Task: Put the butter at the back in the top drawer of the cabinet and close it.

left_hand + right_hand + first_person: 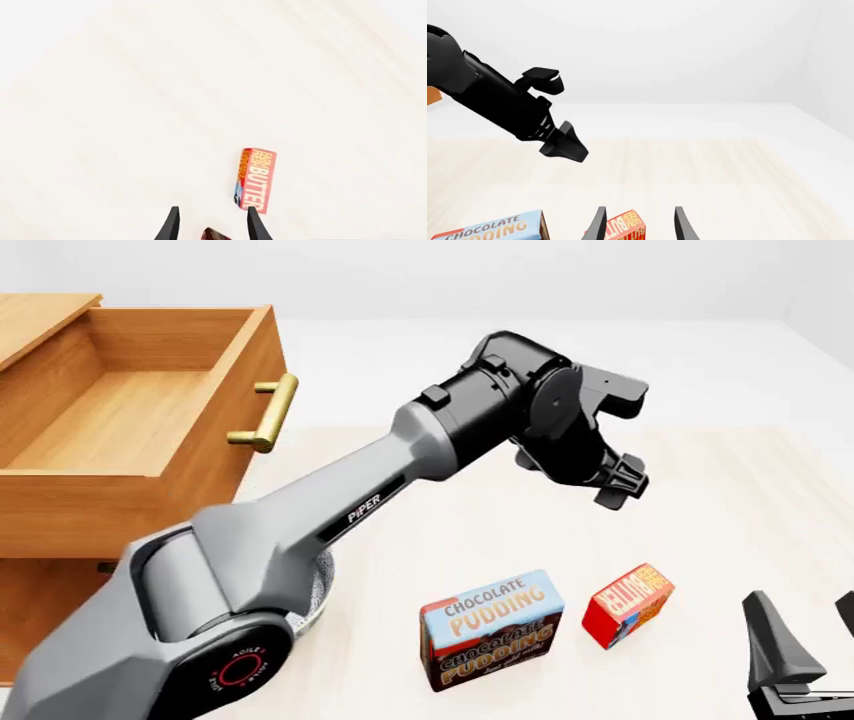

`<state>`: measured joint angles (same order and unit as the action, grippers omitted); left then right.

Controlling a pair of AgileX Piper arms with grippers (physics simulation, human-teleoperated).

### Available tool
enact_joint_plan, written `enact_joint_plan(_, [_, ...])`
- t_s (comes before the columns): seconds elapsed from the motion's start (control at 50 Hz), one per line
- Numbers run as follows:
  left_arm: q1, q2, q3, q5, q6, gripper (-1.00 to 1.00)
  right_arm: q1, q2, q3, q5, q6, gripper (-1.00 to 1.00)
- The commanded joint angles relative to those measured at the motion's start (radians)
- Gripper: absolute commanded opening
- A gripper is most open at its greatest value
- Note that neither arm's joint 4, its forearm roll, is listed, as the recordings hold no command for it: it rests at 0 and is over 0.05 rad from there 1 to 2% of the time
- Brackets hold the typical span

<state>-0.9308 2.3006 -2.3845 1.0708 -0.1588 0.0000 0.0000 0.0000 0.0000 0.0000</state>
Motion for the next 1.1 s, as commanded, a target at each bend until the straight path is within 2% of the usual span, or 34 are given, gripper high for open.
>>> enact_joint_plan(0.02, [-0.028, 0.020, -0.004, -0.002, -0.014, 1.00, 0.000, 0.000, 0.000, 0.000, 0.000, 1.00])
enact_joint_plan(0.08, [-0.033, 0.023, 0.000, -0.006, -0.017, 1.00, 0.000, 0.000, 0.000, 0.000, 0.000, 1.00])
enact_joint_plan(0.26, [-0.042, 0.065, -0.066, 0.019, -0.021, 1.00, 0.000, 0.000, 0.000, 0.000, 0.000, 1.00])
enact_joint_plan(0.32, [-0.043, 0.094, -0.109, 0.040, -0.015, 1.00, 0.000, 0.000, 0.000, 0.000, 0.000, 1.00])
enact_joint_plan(0.44, [-0.053, 0.176, -0.274, 0.122, -0.007, 1.00, 0.000, 0.000, 0.000, 0.000, 0.000, 1.00])
enact_joint_plan(0.5, [-0.059, 0.203, -0.313, 0.141, -0.005, 1.00, 0.000, 0.000, 0.000, 0.000, 0.000, 1.00])
enact_joint_plan(1.1, [-0.101, 0.278, -0.343, 0.144, -0.032, 1.00, 0.000, 0.000, 0.000, 0.000, 0.000, 1.00])
